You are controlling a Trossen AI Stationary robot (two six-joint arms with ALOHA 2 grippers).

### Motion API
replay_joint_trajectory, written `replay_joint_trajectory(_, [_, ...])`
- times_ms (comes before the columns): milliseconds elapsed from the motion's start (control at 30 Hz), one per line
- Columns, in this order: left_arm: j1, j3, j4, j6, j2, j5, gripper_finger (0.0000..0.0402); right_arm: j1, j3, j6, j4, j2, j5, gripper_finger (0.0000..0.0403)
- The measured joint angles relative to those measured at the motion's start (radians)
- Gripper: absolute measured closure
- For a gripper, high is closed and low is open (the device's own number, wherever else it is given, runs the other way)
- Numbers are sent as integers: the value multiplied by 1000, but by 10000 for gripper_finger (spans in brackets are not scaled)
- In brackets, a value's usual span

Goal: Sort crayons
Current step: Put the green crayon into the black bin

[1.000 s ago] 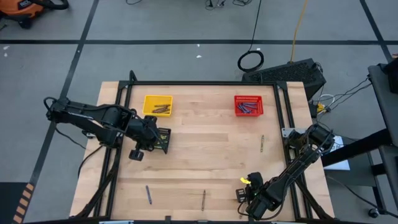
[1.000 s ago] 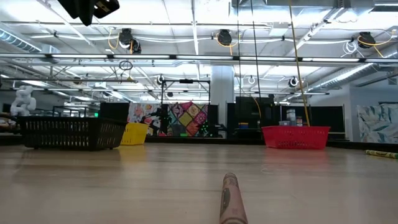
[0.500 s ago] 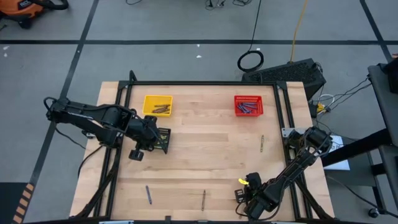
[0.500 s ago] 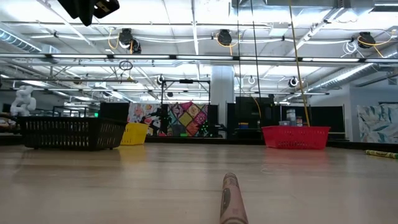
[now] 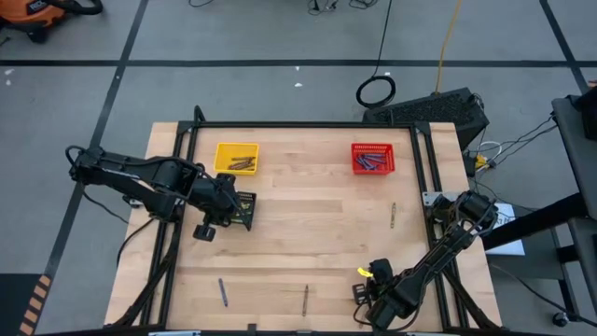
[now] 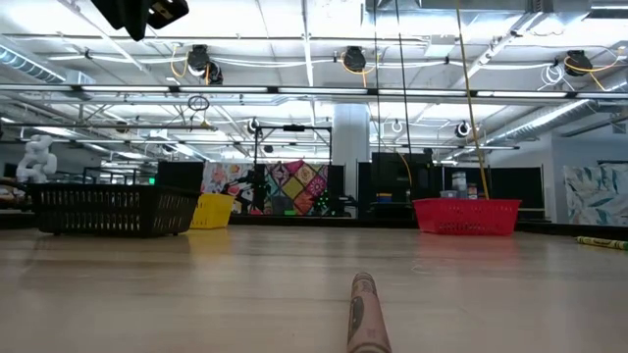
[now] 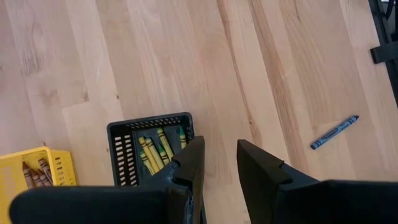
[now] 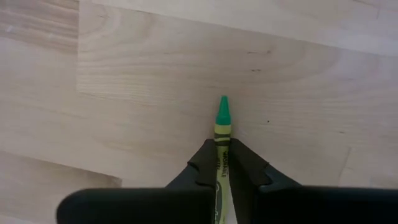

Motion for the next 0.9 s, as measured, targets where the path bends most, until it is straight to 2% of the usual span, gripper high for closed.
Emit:
replay_joint_trajectory(500, [0, 0, -1, 0, 0, 0, 309, 0, -1, -34, -5, -1, 34, 402])
replay_joint_trajectory(900, [0, 0, -4, -2, 2, 0, 309, -4, 10, -64, -38, -47, 165, 403])
